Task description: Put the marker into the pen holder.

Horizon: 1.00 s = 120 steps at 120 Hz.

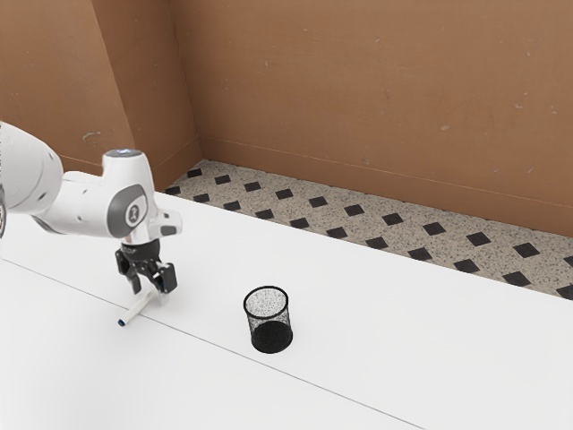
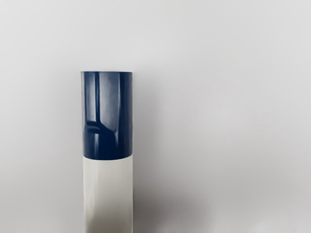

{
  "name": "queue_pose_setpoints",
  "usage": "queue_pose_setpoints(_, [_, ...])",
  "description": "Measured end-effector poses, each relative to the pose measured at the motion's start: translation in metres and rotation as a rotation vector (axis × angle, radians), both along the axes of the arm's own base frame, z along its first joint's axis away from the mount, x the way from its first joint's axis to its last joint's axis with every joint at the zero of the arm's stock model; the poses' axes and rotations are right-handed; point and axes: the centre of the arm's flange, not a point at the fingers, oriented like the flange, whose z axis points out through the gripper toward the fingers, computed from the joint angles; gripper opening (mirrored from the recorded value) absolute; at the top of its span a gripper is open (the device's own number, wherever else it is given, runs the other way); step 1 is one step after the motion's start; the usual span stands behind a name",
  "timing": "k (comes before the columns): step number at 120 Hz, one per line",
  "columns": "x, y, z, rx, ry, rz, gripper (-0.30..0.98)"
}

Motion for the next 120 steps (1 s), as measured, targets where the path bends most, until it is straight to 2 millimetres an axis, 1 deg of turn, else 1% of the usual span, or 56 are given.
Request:
queue_pose_setpoints(12, [0.004, 0.001, 0.001, 0.001, 0.001, -0.005, 0.55])
queue_pose_setpoints(30, [0.006, 0.01, 0.002, 0.001, 0.008, 0.006, 0.47])
queue_pose_setpoints(48, [0.007, 0.015, -0.006, 0.0, 0.029, 0.01, 0.41])
queue_pose_setpoints(77, [0.007, 0.016, -0.007, -0.004, 0.037, 0.011, 0.21])
queue_pose_setpoints(120, [0.006, 0.015, -0.007, -0.006, 0.04, 0.005, 0.02])
